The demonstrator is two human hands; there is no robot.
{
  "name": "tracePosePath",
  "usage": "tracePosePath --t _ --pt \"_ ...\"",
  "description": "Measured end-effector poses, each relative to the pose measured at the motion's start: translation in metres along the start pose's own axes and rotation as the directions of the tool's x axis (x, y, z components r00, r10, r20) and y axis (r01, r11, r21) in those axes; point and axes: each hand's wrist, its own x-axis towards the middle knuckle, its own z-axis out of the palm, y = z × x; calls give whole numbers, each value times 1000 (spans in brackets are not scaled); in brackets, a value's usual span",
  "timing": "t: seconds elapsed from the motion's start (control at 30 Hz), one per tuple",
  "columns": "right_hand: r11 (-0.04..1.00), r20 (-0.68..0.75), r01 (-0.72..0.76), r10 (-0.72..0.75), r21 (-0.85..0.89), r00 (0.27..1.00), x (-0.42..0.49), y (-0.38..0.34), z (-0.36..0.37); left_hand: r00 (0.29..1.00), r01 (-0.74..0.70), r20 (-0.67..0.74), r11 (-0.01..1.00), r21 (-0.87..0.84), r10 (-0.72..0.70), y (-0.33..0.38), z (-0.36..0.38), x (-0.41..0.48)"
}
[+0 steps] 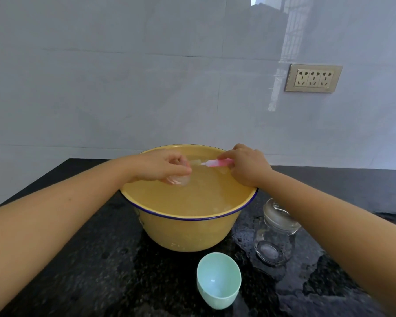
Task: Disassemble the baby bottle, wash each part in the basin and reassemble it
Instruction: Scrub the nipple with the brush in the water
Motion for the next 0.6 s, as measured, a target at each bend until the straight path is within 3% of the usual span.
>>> tracePosePath --t 0.13,0.23,0.33,0.43,0.6 --pt "1000 4 -1 1 -7 1000 0 0 0 1000 0 -30 993 114 3 4 -4 -11" --pt "1000 4 -4 4 -13 1000 1 1 1 996 8 -89 999 51 -4 5 -4 -14" --pt "1000 5 -4 4 -15 1000 1 1 1 988 69 -116 962 -263 -103 4 -3 -14" --pt "1000 3 -5 5 -14 1000 1 0 2 987 78 -59 773 -629 -147 3 -3 -13" --pt "1000 3 -6 6 -24 1000 1 0 2 981 82 -30 545 -835 -194 5 -4 -12"
